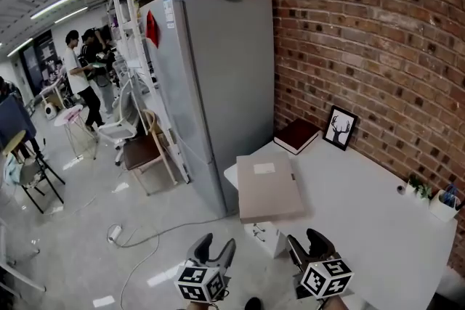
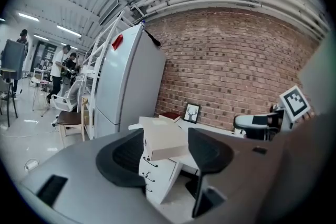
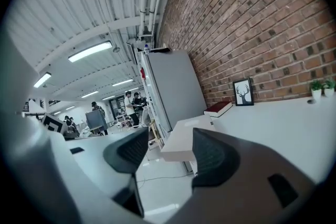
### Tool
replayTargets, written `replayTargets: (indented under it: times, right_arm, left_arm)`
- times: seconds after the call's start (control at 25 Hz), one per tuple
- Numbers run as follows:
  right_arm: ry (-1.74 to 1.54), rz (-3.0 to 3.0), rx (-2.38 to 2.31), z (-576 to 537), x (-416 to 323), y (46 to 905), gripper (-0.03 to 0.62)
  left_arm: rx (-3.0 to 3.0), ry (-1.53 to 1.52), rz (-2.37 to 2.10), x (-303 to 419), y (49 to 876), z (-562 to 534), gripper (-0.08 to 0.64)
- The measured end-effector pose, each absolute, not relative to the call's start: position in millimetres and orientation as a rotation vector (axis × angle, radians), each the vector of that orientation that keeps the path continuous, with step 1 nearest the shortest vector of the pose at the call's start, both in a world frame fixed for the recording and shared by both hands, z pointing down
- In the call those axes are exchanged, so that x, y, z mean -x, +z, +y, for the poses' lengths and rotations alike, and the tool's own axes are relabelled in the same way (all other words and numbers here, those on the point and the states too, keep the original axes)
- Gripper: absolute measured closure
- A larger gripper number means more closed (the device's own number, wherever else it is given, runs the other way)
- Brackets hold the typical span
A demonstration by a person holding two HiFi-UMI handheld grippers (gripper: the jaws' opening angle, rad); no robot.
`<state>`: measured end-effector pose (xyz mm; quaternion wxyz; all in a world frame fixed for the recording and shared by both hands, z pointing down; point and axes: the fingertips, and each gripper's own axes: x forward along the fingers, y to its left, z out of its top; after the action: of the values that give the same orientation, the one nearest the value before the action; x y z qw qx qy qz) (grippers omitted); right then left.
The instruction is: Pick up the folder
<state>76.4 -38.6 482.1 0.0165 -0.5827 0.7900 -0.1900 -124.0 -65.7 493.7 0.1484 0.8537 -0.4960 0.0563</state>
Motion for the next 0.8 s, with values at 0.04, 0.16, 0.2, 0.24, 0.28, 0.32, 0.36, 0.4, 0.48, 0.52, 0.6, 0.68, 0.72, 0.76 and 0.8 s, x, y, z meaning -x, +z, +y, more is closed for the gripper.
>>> replayTargets:
  times: [0.04, 0.16, 0.2, 0.24, 0.28, 0.32, 0.36, 0.4, 0.48, 0.52, 0.6, 0.68, 0.72, 0.76, 0.8]
  right_arm:
    - [-0.583, 2.448, 1.821, -50, -77, 479, 0.343]
    - [-0.561, 2.423, 1.85, -78, -79, 474, 0.344]
    - [-0.555, 2.415, 1.859, -86, -80, 472, 0.343]
    - [-0.55, 2.406, 1.866, -93, -81, 470, 0.343]
    - [-0.547, 2.398, 1.871, -100, -81, 468, 0.344]
    - [-0.544, 2.389, 1.877, -106, -82, 466, 0.343]
    - [-0.542, 2.381, 1.883, -111, -83, 464, 0.344]
    - [-0.541, 2.373, 1.888, -116, -84, 463, 0.343]
    - [-0.542, 2.358, 1.895, -125, -86, 461, 0.344]
    - [-0.545, 2.351, 1.898, -128, -87, 460, 0.344]
    - [-0.551, 2.341, 1.904, -134, -91, 460, 0.344]
    - [-0.559, 2.333, 1.909, -140, -93, 462, 0.344]
    - [-0.563, 2.33, 1.909, -143, -94, 463, 0.344]
    - [-0.565, 2.326, 1.909, -147, -95, 463, 0.344]
    - [-0.565, 2.324, 1.91, -152, -96, 463, 0.344]
  left_arm:
    - [-2.461, 0.157, -1.422, 124, 491, -77, 0.319]
    - [-2.48, 0.146, -1.402, 123, 484, -106, 0.318]
    - [-2.487, 0.149, -1.4, 124, 483, -114, 0.318]
    - [-2.493, 0.155, -1.401, 124, 483, -121, 0.318]
    - [-2.499, 0.16, -1.402, 125, 482, -128, 0.318]
    - [-2.504, 0.164, -1.402, 126, 481, -134, 0.318]
    - [-2.509, 0.168, -1.402, 127, 480, -140, 0.318]
    - [-2.513, 0.17, -1.401, 128, 479, -145, 0.318]
    - [-2.515, 0.165, -1.394, 129, 477, -155, 0.318]
    - [-2.515, 0.159, -1.385, 129, 476, -159, 0.318]
    - [-2.518, 0.155, -1.365, 125, 476, -166, 0.318]
    - [-2.524, 0.163, -1.356, 123, 478, -173, 0.318]
    - [-2.525, 0.164, -1.356, 123, 478, -177, 0.318]
    - [-2.525, 0.161, -1.355, 121, 477, -181, 0.318]
    - [-2.525, 0.157, -1.356, 120, 476, -185, 0.318]
